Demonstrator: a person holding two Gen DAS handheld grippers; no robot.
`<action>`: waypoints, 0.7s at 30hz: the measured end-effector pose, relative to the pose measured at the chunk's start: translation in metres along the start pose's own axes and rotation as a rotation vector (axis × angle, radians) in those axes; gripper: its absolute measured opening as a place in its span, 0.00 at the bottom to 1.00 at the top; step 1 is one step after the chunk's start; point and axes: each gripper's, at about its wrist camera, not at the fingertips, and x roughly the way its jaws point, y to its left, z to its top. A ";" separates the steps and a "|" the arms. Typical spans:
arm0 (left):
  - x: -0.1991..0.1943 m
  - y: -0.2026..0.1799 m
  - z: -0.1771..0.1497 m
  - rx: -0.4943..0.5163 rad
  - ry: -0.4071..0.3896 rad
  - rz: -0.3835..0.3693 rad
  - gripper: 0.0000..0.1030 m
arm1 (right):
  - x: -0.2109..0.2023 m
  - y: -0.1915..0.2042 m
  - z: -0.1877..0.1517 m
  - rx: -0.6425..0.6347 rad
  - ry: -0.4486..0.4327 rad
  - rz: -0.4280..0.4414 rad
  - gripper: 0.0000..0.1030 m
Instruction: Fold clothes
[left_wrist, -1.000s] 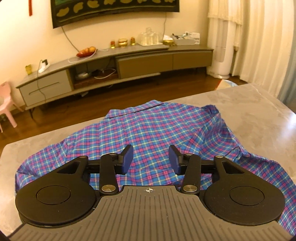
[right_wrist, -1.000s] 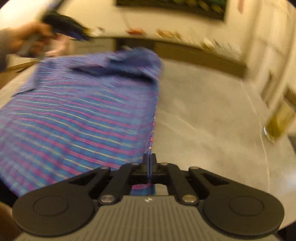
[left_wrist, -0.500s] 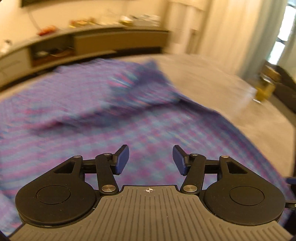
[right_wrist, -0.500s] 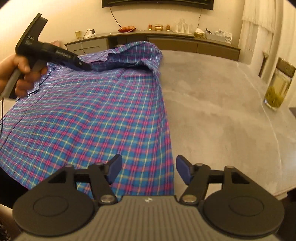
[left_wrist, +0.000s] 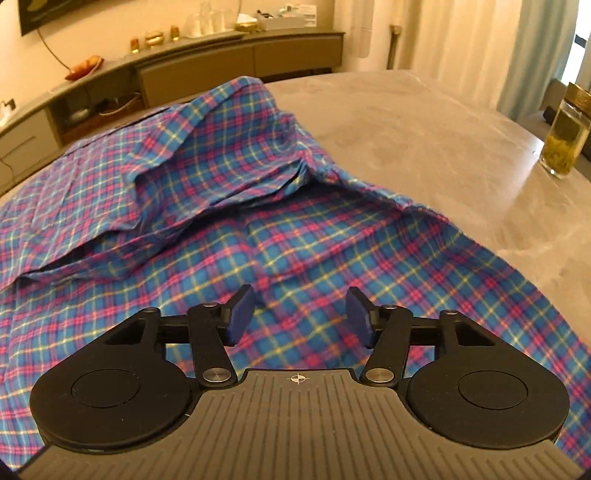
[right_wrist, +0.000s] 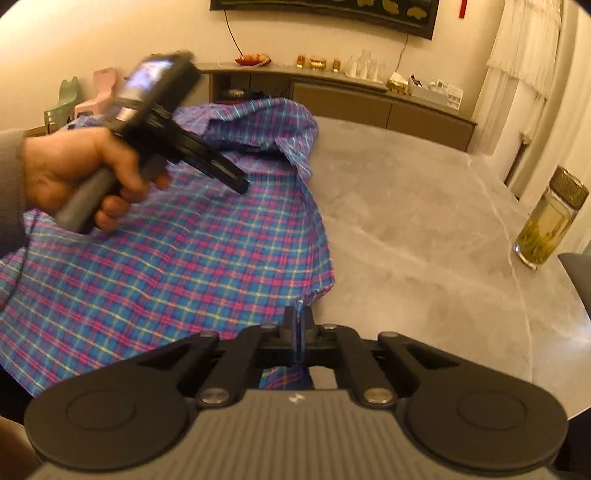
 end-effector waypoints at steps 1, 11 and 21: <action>0.001 0.001 0.002 -0.016 0.004 -0.010 0.53 | -0.003 0.004 0.000 -0.004 -0.009 0.011 0.02; 0.001 0.029 0.019 -0.145 -0.043 -0.041 0.52 | 0.011 0.056 -0.028 -0.134 -0.004 0.071 0.02; 0.027 0.042 0.048 -0.227 -0.049 -0.102 0.58 | 0.006 0.068 -0.032 -0.194 -0.055 0.095 0.02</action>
